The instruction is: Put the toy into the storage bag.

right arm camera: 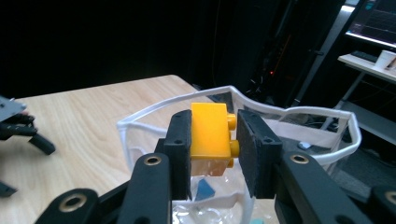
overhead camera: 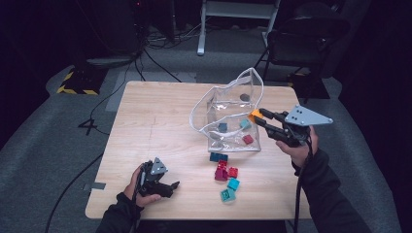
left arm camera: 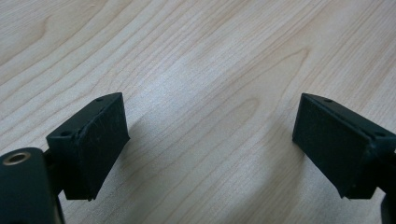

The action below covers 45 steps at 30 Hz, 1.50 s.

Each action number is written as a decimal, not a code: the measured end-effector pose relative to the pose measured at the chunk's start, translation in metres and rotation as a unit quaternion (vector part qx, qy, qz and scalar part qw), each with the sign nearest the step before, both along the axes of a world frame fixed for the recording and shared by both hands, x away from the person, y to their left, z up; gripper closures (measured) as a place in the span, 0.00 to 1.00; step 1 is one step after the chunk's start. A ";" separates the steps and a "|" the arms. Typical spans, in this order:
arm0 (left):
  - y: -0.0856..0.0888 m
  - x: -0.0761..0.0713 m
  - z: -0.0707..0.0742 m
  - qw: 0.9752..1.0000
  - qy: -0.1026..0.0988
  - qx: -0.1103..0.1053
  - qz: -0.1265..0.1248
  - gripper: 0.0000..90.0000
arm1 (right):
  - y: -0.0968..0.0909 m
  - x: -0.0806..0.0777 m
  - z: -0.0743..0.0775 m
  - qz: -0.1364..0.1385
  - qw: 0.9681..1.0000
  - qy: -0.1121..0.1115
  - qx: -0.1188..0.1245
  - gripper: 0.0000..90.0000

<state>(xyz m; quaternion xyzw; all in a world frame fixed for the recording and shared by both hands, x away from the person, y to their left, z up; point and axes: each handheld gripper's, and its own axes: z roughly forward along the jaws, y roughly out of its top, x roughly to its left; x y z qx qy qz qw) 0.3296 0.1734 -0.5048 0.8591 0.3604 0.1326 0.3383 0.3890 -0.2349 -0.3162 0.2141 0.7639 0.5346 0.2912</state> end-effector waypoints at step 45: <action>0.000 0.000 0.000 1.000 0.000 0.000 0.000 0.12 | 0.028 0.045 0.011 -0.083 0.996 0.006 -0.017 0.56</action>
